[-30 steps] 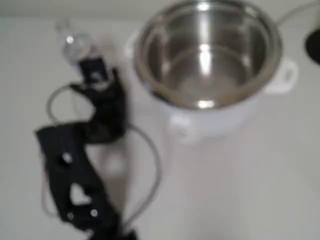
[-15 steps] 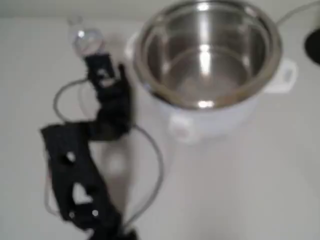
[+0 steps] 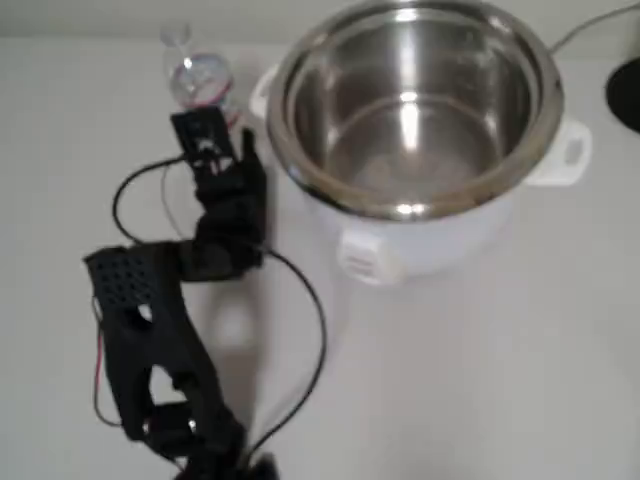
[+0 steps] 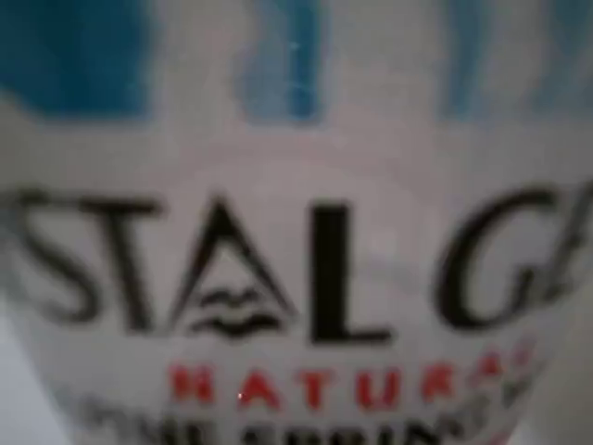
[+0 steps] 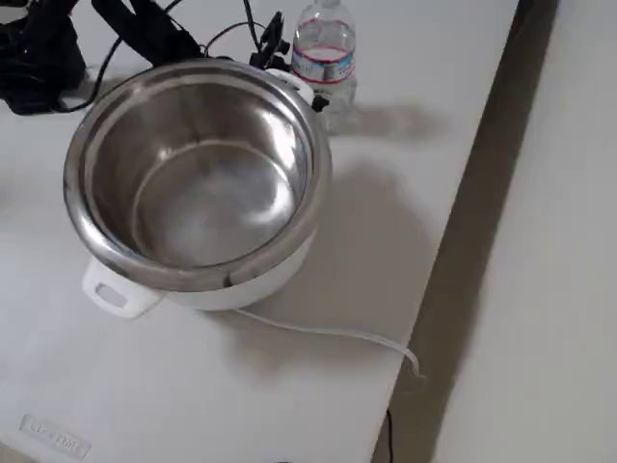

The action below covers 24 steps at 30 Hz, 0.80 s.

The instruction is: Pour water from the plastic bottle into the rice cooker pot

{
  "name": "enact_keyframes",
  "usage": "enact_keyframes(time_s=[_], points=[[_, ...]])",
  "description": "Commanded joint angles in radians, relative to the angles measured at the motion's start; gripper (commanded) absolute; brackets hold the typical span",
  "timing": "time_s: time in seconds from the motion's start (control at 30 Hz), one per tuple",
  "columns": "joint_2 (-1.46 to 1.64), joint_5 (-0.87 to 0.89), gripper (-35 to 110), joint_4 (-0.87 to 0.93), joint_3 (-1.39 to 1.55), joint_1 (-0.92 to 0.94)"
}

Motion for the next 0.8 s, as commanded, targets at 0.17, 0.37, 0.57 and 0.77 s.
enact_keyframes(time_s=[0.17, 0.37, 0.57, 0.77], points=[[0.302, 0.011, 10, 0.1, -0.046, -0.002], [0.44, 0.023, 10, 0.192, -0.046, -0.006], [0.58, 0.043, 10, 0.298, -0.046, -0.009], [0.752, 0.095, 10, 0.456, -0.057, -0.014]])
